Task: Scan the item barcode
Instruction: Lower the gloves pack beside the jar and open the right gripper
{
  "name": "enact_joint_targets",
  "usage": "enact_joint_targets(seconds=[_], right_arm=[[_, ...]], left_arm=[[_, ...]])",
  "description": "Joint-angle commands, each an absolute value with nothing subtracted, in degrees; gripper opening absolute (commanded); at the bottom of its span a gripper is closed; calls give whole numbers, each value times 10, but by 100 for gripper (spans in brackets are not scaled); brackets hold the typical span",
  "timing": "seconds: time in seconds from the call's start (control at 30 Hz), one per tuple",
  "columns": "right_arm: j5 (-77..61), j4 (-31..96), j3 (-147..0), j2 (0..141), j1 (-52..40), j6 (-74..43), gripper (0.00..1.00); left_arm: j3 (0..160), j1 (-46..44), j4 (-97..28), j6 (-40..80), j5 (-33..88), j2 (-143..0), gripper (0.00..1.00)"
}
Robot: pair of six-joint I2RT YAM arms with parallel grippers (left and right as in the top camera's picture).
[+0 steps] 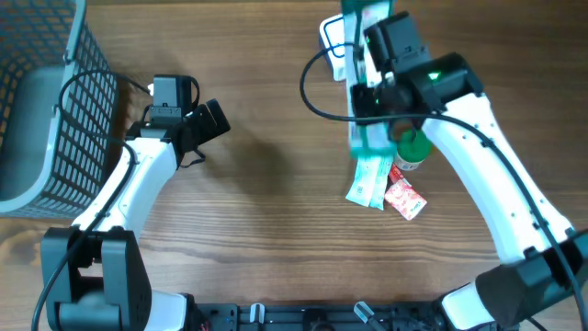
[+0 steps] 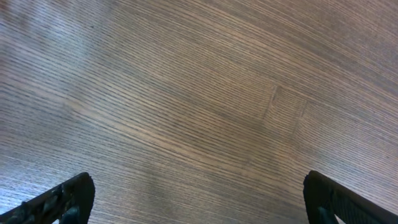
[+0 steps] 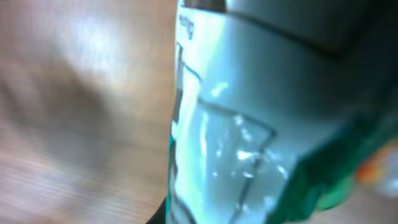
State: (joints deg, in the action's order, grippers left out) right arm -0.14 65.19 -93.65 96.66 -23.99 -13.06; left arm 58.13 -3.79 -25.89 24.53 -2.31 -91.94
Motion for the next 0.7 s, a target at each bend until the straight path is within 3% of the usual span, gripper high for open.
enact_joint_targets(seconds=[0.0, 0.17, 0.23, 0.3, 0.37, 0.6, 0.63, 0.67], right_arm=[[-96, 642, -851, 981, -242, -214, 13], [-94, 594, -760, 981, -242, -229, 18], [-79, 593, -757, 981, -242, -229, 31], [-56, 592, -757, 981, -242, -229, 37], [-29, 586, -757, 981, -242, -230, 54], [-24, 579, -757, 981, -242, -227, 60], [-24, 581, -757, 981, -242, -227, 64], [-24, 581, -757, 981, -242, -225, 78]], left_arm=[[584, -36, -257, 245, -29, -917, 100], [584, -36, -257, 245, -29, -917, 100], [584, -36, -257, 245, -29, -917, 100], [584, -36, -257, 245, -29, -917, 100], [584, -36, -257, 245, -29, -917, 100], [584, -36, -257, 245, -29, -917, 100], [584, -36, -257, 245, -29, -917, 100], [584, -36, -257, 245, -29, -917, 100]])
